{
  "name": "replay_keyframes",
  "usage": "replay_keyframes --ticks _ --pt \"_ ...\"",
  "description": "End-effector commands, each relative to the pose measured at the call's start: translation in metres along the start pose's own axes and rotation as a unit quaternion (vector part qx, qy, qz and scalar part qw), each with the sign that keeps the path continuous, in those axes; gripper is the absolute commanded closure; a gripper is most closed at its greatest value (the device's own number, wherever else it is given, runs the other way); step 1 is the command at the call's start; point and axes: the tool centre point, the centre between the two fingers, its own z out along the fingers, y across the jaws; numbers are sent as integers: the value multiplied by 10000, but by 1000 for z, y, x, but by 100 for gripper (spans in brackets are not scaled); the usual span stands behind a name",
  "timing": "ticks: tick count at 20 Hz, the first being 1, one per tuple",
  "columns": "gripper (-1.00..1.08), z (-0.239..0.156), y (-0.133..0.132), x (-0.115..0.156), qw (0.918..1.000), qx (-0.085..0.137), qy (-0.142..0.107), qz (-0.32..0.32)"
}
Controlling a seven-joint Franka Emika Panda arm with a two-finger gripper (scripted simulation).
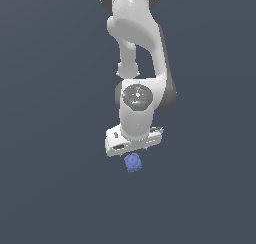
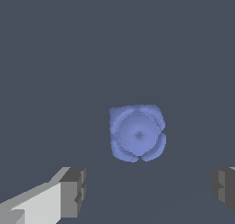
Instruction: Pick up the object and move it to a goal position.
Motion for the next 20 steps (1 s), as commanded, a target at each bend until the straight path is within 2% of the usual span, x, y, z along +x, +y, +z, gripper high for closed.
replay_keyframes --ticks 1,9,15,20 --pt "-92 11 1 7 9999 15 -22 -131" --pt "-92 31 3 16 9994 47 -65 -345" --pt "-92 33 3 16 9994 49 -71 -349" --pt "-92 51 3 16 9993 49 -70 -353"
